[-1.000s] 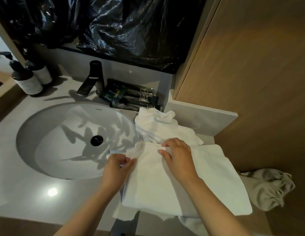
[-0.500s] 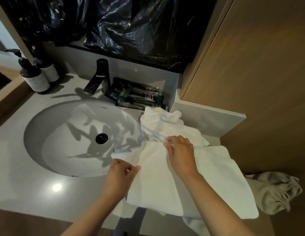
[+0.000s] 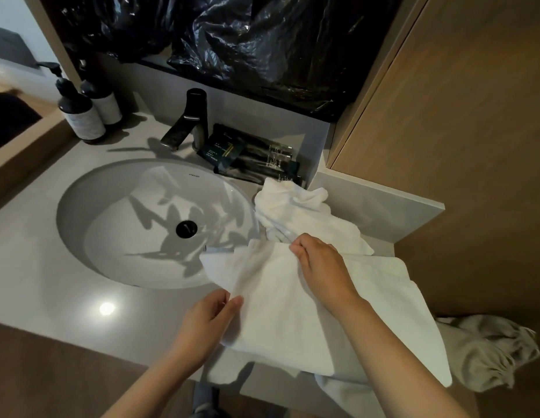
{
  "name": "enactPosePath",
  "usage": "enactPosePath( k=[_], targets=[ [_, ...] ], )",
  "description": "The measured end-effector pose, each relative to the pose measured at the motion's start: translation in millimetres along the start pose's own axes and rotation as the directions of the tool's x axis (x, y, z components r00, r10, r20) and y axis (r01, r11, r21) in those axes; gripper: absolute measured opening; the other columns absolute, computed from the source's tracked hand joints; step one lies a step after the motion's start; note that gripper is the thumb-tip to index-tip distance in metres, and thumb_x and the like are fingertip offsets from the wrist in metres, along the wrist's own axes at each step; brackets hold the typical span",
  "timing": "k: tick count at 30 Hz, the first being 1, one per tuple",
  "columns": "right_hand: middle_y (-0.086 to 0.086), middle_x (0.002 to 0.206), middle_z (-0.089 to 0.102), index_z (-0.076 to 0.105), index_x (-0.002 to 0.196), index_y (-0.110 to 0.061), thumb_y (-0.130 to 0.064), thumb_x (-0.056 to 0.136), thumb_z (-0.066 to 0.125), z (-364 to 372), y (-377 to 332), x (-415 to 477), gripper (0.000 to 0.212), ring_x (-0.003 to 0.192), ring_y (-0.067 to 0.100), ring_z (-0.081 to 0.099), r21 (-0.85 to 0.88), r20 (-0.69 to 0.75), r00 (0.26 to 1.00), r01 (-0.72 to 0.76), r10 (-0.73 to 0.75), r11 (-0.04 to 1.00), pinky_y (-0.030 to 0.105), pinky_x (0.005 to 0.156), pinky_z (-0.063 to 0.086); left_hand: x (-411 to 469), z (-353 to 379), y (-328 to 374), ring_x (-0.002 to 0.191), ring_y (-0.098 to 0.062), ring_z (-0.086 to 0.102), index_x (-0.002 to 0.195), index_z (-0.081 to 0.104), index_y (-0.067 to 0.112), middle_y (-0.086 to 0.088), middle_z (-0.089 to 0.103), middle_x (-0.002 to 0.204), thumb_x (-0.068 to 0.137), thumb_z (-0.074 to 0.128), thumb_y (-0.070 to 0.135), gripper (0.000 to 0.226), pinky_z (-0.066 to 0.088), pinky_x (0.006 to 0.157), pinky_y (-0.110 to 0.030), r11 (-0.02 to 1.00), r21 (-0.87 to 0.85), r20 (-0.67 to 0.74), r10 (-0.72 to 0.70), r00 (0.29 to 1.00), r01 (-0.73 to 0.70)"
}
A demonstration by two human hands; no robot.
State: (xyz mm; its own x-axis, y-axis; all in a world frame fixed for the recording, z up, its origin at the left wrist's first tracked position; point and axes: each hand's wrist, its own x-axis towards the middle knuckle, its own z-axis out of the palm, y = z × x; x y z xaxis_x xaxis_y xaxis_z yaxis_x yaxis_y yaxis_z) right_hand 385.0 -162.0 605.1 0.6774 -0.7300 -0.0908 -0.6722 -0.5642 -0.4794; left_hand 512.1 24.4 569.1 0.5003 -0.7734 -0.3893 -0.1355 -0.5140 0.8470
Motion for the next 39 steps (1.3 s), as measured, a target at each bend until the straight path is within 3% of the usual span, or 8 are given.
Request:
enactPosePath(
  k=[4, 8, 13, 22, 29, 34, 37, 39],
  targets=[
    [0.001, 0.079, 0.064, 0.05, 0.084, -0.015, -0.029, 0.105, 0.037, 19, 1, 9, 0.029, 0.074, 0.025, 0.057, -0.277, 0.005, 0.998, 0.063, -0.064, 0.959, 0.033, 0.072, 0.03, -15, 3, -10, 0.07, -0.024, 0.065, 0.082, 0.062, 0.005, -0.009, 0.068, 0.076, 0.095, 0.052, 0.038, 0.037, 0.057, 0.071, -0.042, 0.999, 0.027, -0.048, -0.03, 0.998, 0.031],
    [-0.002, 0.074, 0.06, 0.045, 0.078, -0.021, -0.031, 0.103, 0.041, 30, 5, 6, 0.027, 0.072, 0.024, 0.055, -0.305, -0.046, 0.991, 0.105, -0.125, 0.947, 0.036, 0.075, 0.036, -20, 8, -16, 0.072, -0.021, 0.063, 0.082, 0.063, 0.009, -0.008, 0.067, 0.078, 0.096, 0.051, 0.038, 0.035, 0.054, 0.072, -0.036, 0.988, 0.136, -0.053, -0.066, 0.996, 0.073],
    [-0.003, 0.086, 0.062, 0.057, 0.091, -0.02, -0.039, 0.103, 0.035, 29, 9, 1, 0.032, 0.085, 0.023, 0.055, -0.381, -0.008, 0.989, 0.135, -0.149, 0.915, 0.036, 0.081, 0.034, -23, 15, -21, 0.073, -0.023, 0.061, 0.084, 0.062, 0.008, -0.01, 0.064, 0.079, 0.097, 0.051, 0.035, 0.032, 0.052, 0.073, -0.039, 0.983, 0.174, -0.106, -0.035, 0.994, 0.053],
    [0.002, 0.069, 0.062, 0.047, 0.074, -0.018, -0.045, 0.102, 0.038, 9, 26, -1, 0.04, 0.068, 0.026, 0.056, -0.348, -0.085, 0.983, 0.121, -0.16, 0.93, 0.037, 0.078, 0.034, -17, 24, -35, 0.057, -0.003, 0.052, 0.072, 0.05, 0.031, 0.005, 0.056, 0.064, 0.095, 0.047, 0.048, 0.029, 0.036, 0.049, -0.014, 0.932, 0.362, -0.188, 0.056, 0.981, 0.016],
    [-0.001, 0.084, 0.06, 0.055, 0.086, -0.018, -0.051, 0.1, 0.037, 15, 29, 3, 0.04, 0.083, 0.022, 0.054, -0.382, -0.095, 0.992, 0.038, -0.08, 0.923, 0.035, 0.084, 0.034, -6, 26, -27, 0.068, -0.001, 0.053, 0.09, 0.052, 0.03, 0.011, 0.056, 0.076, 0.093, 0.051, 0.048, 0.019, 0.047, 0.062, -0.018, 0.887, 0.46, -0.187, 0.045, 0.981, 0.047],
    [-0.002, 0.105, 0.061, 0.065, 0.106, -0.021, -0.039, 0.096, 0.055, 0, 58, -20, 0.023, 0.101, 0.022, 0.052, -0.163, -0.247, 0.968, 0.006, -0.047, 0.987, 0.034, 0.092, 0.034, 6, 17, 19, 0.08, -0.014, 0.056, 0.102, 0.056, 0.016, 0.004, 0.056, 0.094, 0.088, 0.066, 0.033, 0.024, 0.051, 0.07, -0.029, 0.879, 0.451, -0.287, 0.305, 0.908, -0.152],
    [-0.001, 0.121, 0.059, 0.061, 0.122, -0.022, -0.04, 0.098, 0.05, -18, 92, -38, 0.031, 0.115, 0.021, 0.051, -0.077, -0.227, 0.971, -0.093, 0.073, 0.993, 0.037, 0.102, 0.037, 21, 22, 50, 0.079, -0.022, 0.058, 0.091, 0.067, 0.005, -0.006, 0.062, 0.093, 0.084, 0.073, 0.018, 0.017, 0.051, 0.068, -0.031, 0.709, 0.584, -0.127, 0.561, 0.818, -0.395],
    [-0.001, 0.136, 0.054, 0.053, 0.133, -0.024, -0.042, 0.1, 0.043, -26, 110, -49, 0.038, 0.126, 0.019, 0.046, -0.043, -0.174, 0.976, -0.143, 0.134, 0.989, 0.038, 0.109, 0.036, 31, 32, 68, 0.089, -0.027, 0.06, 0.102, 0.067, 0.004, -0.01, 0.063, 0.102, 0.087, 0.069, 0.019, 0.021, 0.049, 0.076, -0.031, 0.678, 0.57, -0.034, 0.584, 0.811, -0.464]
  ],
)
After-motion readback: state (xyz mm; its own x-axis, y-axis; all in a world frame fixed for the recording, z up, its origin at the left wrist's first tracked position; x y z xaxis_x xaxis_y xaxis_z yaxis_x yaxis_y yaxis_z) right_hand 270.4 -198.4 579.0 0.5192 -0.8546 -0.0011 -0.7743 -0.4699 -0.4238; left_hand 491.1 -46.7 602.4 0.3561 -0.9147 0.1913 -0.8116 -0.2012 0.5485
